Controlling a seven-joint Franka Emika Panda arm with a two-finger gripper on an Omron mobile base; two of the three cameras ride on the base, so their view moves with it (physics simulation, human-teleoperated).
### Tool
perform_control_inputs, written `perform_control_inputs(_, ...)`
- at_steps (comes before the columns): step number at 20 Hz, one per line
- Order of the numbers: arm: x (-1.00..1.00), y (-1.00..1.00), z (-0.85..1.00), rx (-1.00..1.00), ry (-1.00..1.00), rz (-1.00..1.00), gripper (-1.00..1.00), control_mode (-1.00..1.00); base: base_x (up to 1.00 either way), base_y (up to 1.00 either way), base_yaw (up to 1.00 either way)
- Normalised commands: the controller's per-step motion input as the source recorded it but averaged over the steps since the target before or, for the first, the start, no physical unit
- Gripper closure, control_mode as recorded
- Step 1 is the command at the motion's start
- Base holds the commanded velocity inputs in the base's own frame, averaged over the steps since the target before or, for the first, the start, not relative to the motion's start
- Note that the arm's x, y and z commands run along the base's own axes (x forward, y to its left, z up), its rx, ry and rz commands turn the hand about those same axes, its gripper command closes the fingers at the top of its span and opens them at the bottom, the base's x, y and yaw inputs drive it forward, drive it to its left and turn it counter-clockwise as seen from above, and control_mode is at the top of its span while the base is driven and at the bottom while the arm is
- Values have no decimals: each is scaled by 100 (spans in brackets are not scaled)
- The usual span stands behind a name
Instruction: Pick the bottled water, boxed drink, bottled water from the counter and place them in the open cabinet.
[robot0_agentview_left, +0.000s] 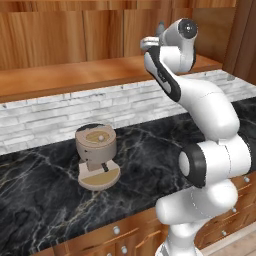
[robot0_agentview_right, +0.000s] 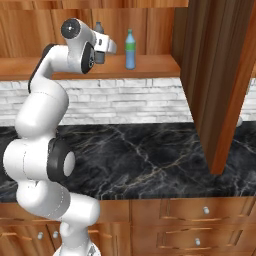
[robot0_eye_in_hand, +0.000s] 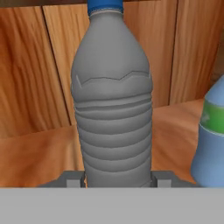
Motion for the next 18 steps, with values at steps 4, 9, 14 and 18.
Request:
perform_control_inputs(4,1,4,-21,0,-1,0,100,-100,0,0,0)
perform_control_inputs(9,7,2,-22,0,2,0,100,-100,0,0,0)
perform_control_inputs(14,17,6,-36,-1,0,0,100,-100,0,0,0)
perform_control_inputs(18,24,12,-21,-2,0,0,100,-100,0,0,0)
